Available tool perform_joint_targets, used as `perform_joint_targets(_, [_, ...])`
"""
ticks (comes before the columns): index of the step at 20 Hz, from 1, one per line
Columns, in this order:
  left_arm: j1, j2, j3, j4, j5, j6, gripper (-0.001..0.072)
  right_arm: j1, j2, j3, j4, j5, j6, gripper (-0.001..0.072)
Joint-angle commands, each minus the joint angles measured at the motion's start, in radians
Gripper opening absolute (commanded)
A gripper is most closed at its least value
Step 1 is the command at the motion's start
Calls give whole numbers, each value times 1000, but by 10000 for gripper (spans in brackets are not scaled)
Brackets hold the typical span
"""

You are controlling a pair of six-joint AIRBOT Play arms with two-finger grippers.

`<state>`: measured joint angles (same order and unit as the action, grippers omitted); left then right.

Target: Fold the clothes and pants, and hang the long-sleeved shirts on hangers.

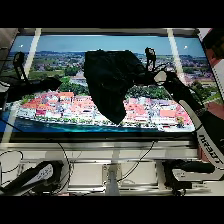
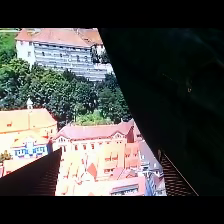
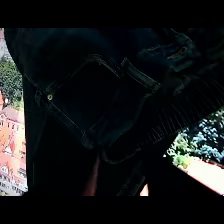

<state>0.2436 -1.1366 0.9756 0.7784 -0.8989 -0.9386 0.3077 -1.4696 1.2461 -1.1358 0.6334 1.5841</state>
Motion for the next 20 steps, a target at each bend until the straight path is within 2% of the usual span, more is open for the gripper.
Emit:
perform_joint_targets(1, [-1,-10,0,6,5,0,695,29,-20,0,68,-47,88,399])
perform_joint_targets(3, [-1,-10,0,5,5,0,696,29,-50,0,160,-7,132,418])
perform_joint_targets(6, [-1,-10,0,5,5,0,696,30,-123,0,346,21,133,588])
perform_joint_targets(10, [-1,-10,0,5,5,0,696,30,-212,1,480,85,137,589])
perform_joint_targets(16, [-1,-10,0,5,5,0,696,29,-290,3,513,29,237,587])
perform_joint_targets(20, [-1,-10,0,5,5,0,696,22,-292,14,537,111,236,587])
